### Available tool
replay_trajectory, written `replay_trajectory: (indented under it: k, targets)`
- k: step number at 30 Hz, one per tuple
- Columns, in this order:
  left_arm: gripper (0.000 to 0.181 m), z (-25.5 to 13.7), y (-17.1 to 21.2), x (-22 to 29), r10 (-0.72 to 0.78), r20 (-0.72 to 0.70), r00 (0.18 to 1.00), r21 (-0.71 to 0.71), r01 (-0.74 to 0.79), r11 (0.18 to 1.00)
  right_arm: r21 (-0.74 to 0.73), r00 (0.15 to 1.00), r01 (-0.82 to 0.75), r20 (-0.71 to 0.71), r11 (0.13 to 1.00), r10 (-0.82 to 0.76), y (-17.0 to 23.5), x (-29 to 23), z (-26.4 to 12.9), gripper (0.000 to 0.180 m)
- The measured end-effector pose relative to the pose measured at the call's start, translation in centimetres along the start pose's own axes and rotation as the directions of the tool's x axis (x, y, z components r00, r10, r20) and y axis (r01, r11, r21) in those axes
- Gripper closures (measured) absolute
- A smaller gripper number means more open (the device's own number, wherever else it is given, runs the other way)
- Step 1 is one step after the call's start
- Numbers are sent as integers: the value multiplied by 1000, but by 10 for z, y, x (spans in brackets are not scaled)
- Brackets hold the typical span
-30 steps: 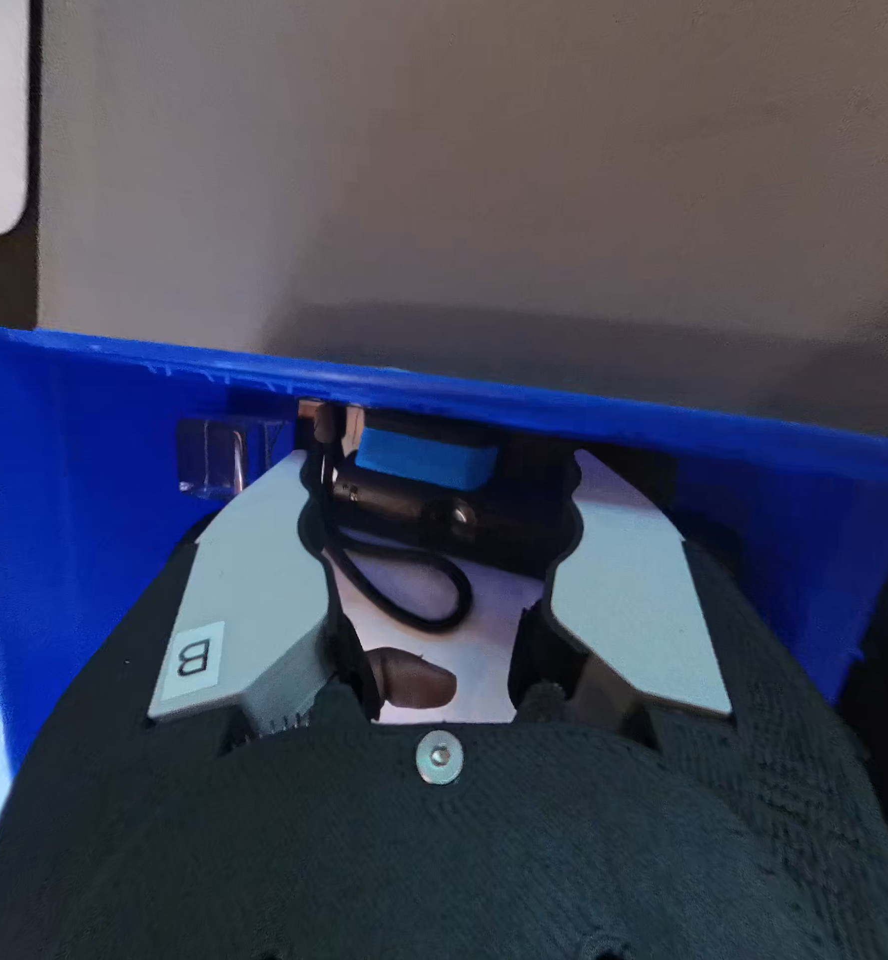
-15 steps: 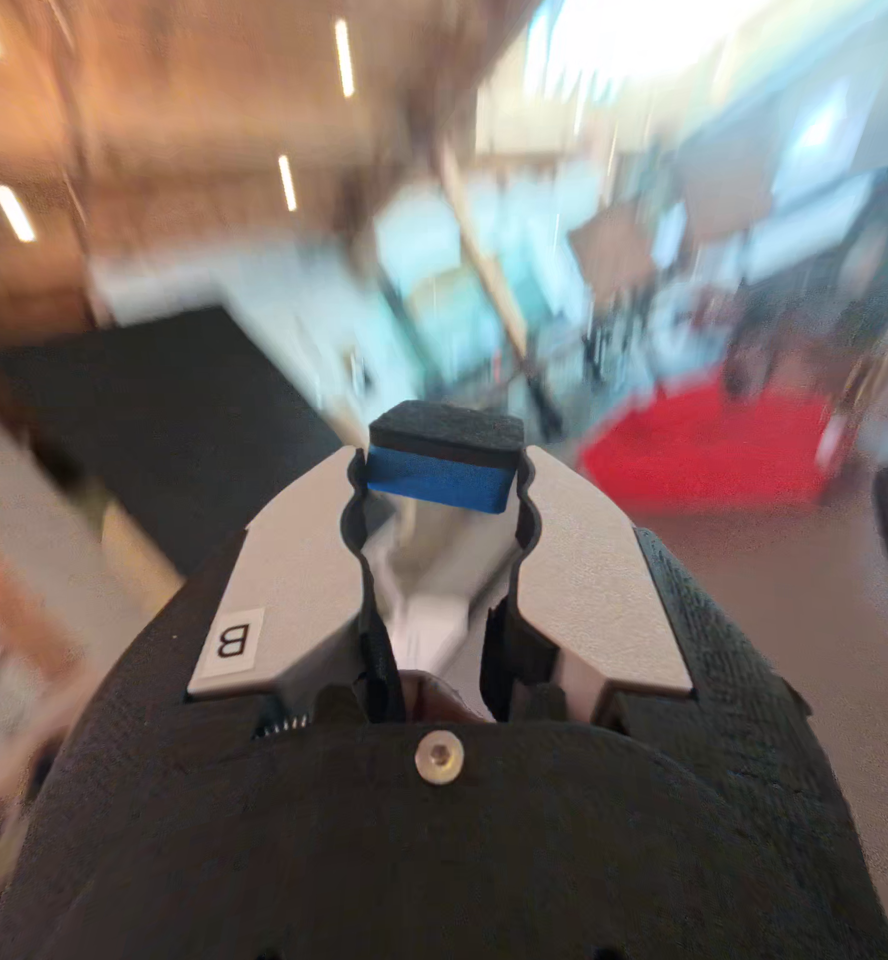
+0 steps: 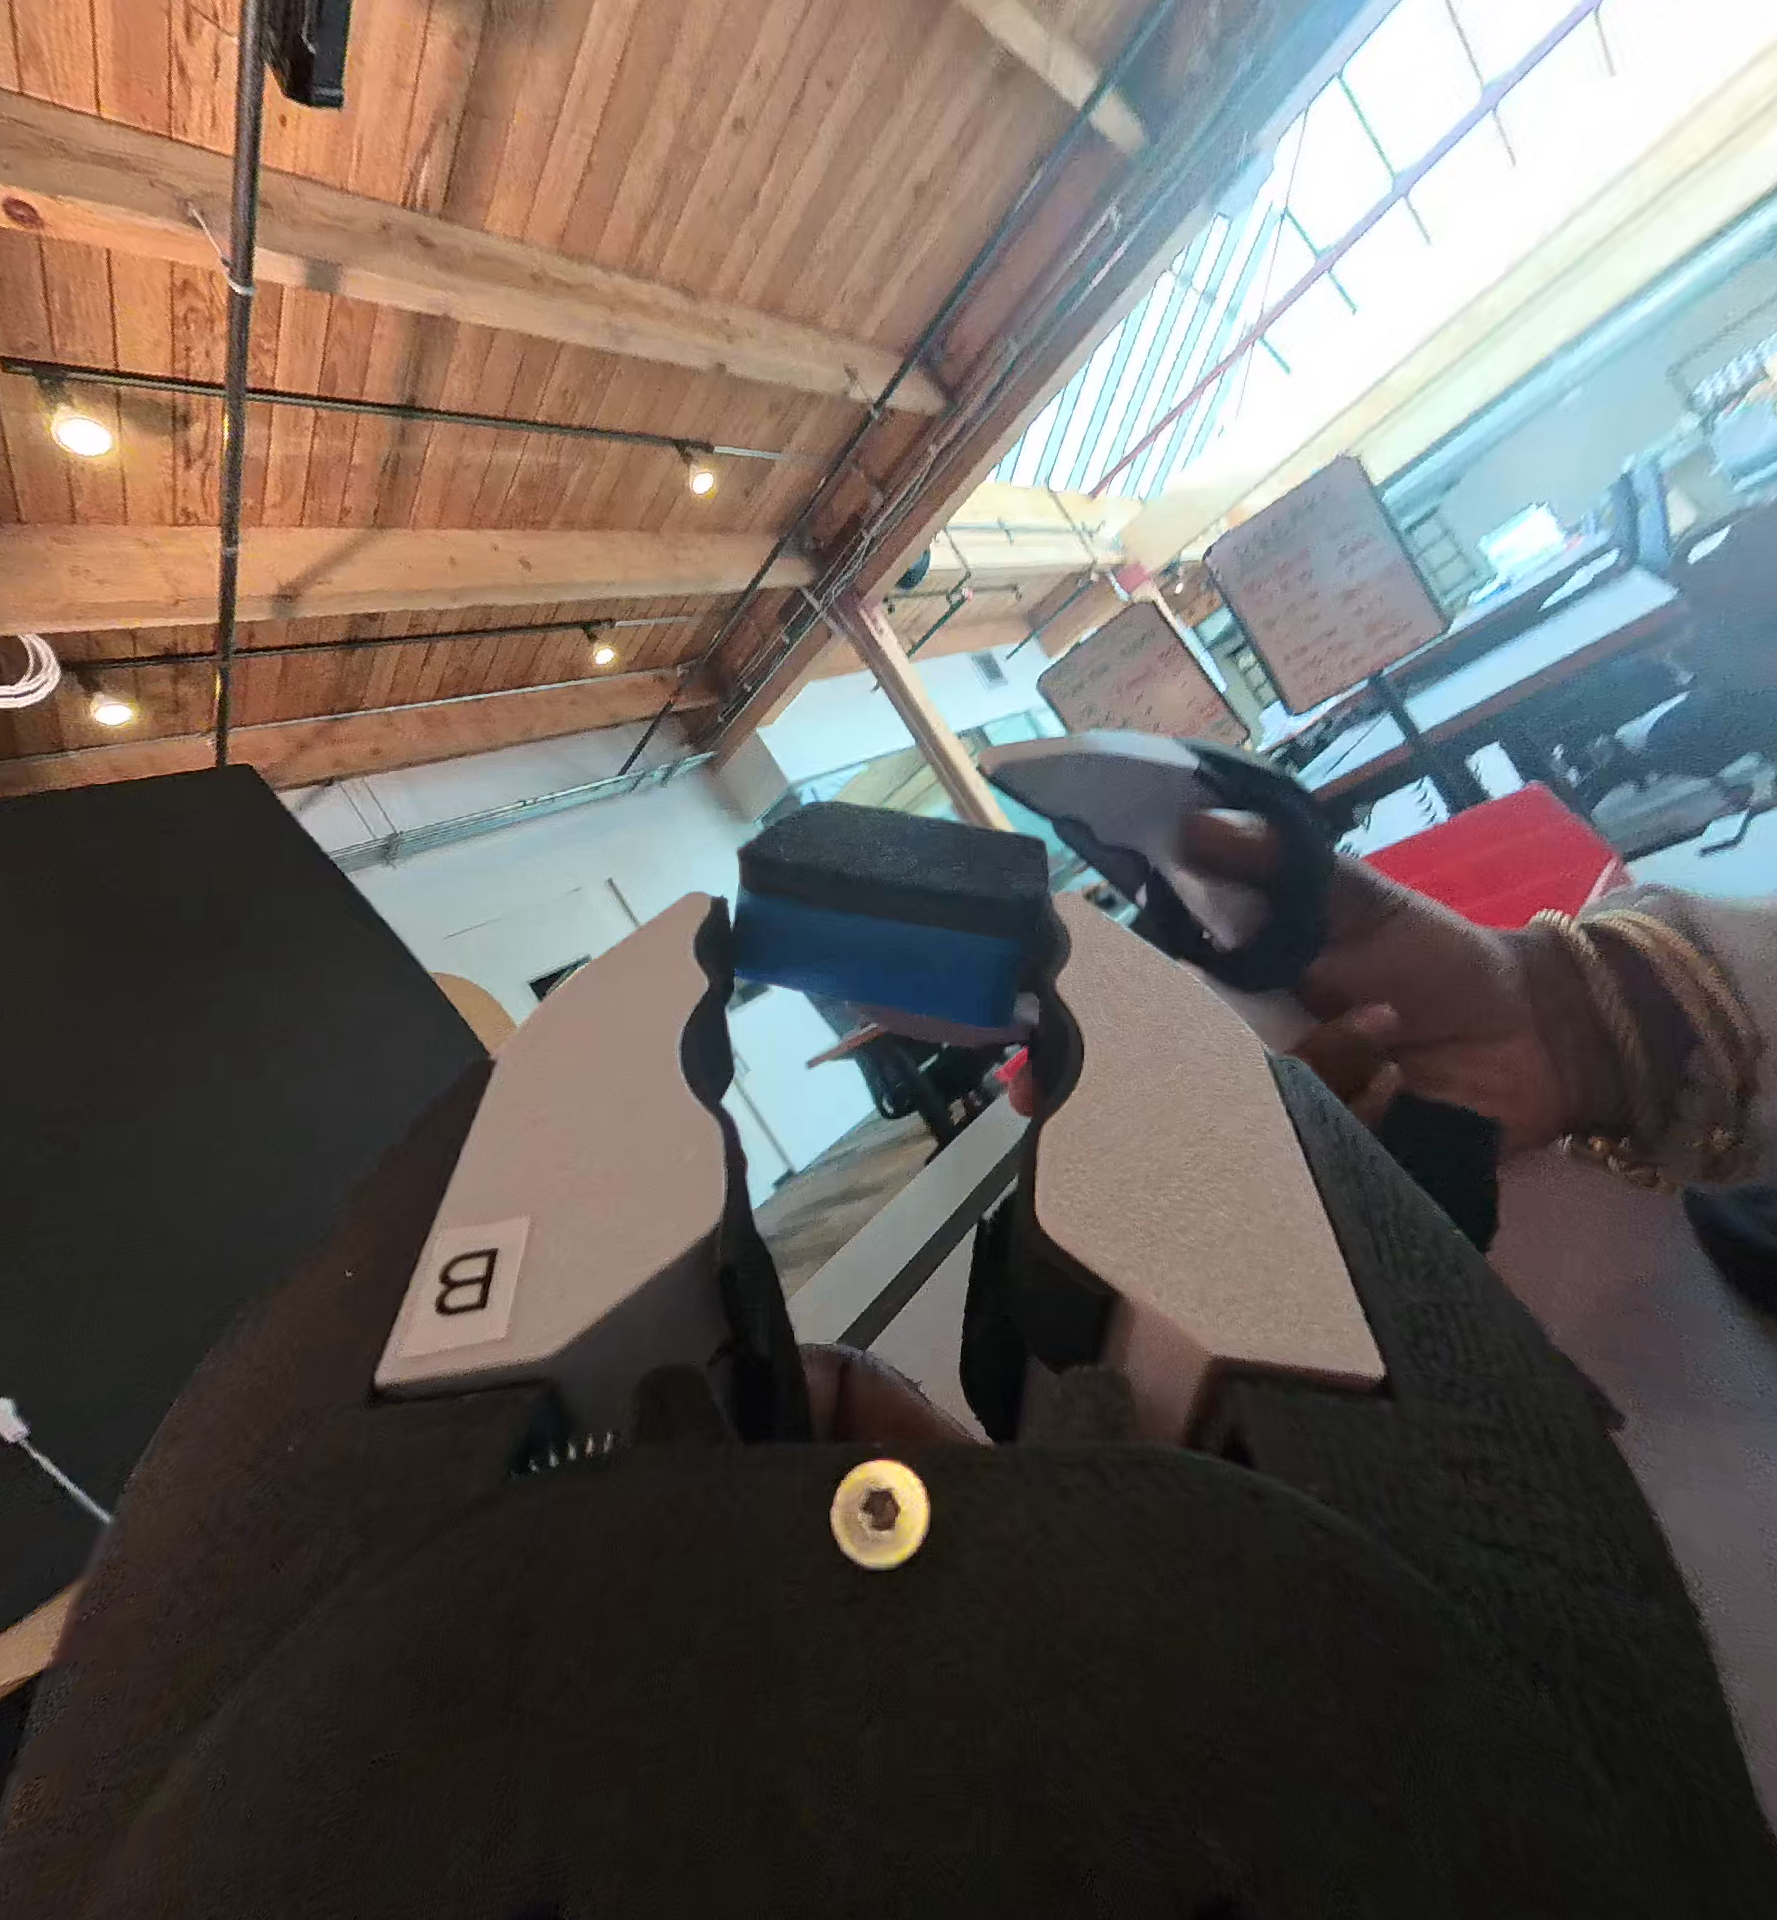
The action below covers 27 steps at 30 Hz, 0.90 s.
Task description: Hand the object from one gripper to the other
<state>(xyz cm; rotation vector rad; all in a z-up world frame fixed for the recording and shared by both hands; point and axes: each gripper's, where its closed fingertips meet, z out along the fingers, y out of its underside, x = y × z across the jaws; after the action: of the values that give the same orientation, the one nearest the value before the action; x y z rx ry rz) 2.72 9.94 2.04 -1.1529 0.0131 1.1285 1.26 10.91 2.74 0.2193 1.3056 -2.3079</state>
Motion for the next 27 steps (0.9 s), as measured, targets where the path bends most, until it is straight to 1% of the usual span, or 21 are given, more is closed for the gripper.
replay_trajectory:
  k: [1,2,3,4,5,6,7,8,9,10,11,12,13,15,16,18,19,21,24,27]
  targets:
    - [125,1,4,3,19,-12,1000,-19,-19,1000,-29,1000,12,19,999,-12,4,-4,2,129]
    - [125,1,8,6,38,-25,999,-35,-39,999,-57,999,24,37,998,-22,7,-7,3,142]
    - [125,1,10,8,42,-28,999,-42,-43,998,-81,999,43,27,996,-41,10,-6,3,150]
    - [124,0,14,9,15,-33,999,-58,-17,998,-101,998,67,3,993,-67,11,-2,3,151]
    - [124,0,16,11,-57,-56,997,-59,54,997,-120,996,90,-13,989,-93,12,0,1,153]
    - [122,0,14,14,-186,-90,978,-46,182,982,-137,992,120,-21,983,-124,11,2,-2,153]
    - [121,0,12,15,-346,-126,930,-42,344,938,-147,986,159,-22,976,-164,10,2,-4,153]
    - [121,0,11,15,-504,-158,849,-61,501,863,-150,978,204,-23,968,-209,9,3,-6,155]
    - [120,0,11,16,-631,-184,753,-99,625,774,-146,968,245,-26,959,-251,7,4,-8,156]
    - [121,0,13,18,-718,-202,666,-142,706,694,-136,960,274,-26,952,-279,6,3,-10,156]
    - [121,0,15,17,-767,-200,610,-165,751,640,-129,957,285,-26,950,-290,5,3,-11,156]
    - [121,0,20,17,-788,-178,589,-181,768,614,-119,958,283,-19,952,-287,4,3,-12,156]
    - [123,0,26,18,-786,-159,598,-203,759,619,-102,960,278,-4,955,-280,4,0,-11,156]
    - [123,0,36,29,-737,-166,655,-262,691,673,-79,956,292,10,953,-292,3,-3,-10,156]
    - [123,0,38,32,-708,-173,684,-270,659,702,-83,952,304,3,949,-305,3,-2,-10,156]
    - [132,0,31,32,-664,-188,723,-211,631,747,-95,950,310,-1,946,-311,3,-1,-10,156]
    - [137,0,27,30,-654,-189,732,-181,629,756,-91,953,301,5,949,-302,3,-2,-10,156]
    - [155,0,28,25,-656,-170,735,-174,633,755,-71,963,268,34,961,-266,3,-5,-10,156]
    - [156,-2,31,23,-670,-167,723,-195,642,741,-67,975,220,26,973,-219,5,-1,-9,156]
    - [158,-3,27,21,-660,-187,728,-189,633,751,-74,985,173,37,982,-171,5,0,-10,156]
